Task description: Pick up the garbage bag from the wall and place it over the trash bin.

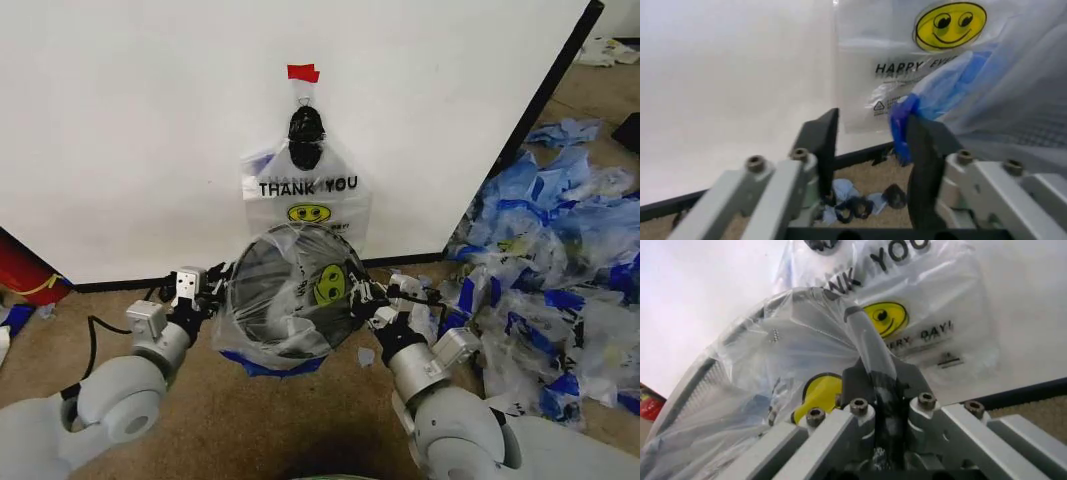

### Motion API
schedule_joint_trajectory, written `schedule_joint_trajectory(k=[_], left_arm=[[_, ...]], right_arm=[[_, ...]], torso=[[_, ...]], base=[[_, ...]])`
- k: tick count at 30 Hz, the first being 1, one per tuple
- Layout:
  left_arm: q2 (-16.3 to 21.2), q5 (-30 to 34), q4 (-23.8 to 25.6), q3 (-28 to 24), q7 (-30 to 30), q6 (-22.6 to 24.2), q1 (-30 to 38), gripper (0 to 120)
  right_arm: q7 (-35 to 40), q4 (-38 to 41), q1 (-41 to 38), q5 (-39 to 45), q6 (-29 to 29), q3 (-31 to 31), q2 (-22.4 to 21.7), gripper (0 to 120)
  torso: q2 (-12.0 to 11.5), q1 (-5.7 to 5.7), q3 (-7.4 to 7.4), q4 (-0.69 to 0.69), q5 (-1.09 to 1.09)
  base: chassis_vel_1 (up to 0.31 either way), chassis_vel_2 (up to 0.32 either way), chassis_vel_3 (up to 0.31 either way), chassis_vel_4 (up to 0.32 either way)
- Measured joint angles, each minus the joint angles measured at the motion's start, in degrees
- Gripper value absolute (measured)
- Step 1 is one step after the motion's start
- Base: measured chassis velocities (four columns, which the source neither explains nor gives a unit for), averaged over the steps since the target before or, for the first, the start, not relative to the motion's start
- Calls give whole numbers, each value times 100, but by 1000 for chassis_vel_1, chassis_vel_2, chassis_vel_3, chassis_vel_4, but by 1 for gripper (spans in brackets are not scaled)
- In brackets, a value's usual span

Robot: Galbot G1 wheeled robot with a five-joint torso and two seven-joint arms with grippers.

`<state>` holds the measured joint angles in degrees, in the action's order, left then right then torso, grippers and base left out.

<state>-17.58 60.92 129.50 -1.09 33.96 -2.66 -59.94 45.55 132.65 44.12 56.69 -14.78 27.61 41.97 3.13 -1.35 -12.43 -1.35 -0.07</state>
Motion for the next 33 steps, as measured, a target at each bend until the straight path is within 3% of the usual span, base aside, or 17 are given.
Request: schedule_joint_trajectory(k=[5,8,14,22,28,33], left_arm=[[114,0,-29,58,145,11,78,68],[120,-5,-89,69,218,68,157,74],[-12,-180,-403,104,738,477,548,98],[-142,-202,-383,349,881,640,616,100],[-220,582,463,488,1065,649,593,100],[-339,1635,1327,509,1251,643,370,100]], right_arm=[[-8,-44,65,-49,-13,-5,22,1],[-24,-62,107,-75,-23,-23,25,1],[-140,-198,320,-151,-102,-320,66,1],[-289,-317,531,-194,-176,-623,112,1],[-356,-486,764,-224,-277,-1013,293,1],[-374,-671,879,-220,-389,-1407,580,1]], torso=[[0,0,0,0,0],[0,0,0,0,-1],[0,0,0,0,-1],[0,0,0,0,-1],[0,0,0,-1,2],[0,0,0,1,2]], base=[[0,0,0,0],[0,0,0,0],[0,0,0,0],[0,0,0,0],[0,0,0,0],[0,0,0,0]])
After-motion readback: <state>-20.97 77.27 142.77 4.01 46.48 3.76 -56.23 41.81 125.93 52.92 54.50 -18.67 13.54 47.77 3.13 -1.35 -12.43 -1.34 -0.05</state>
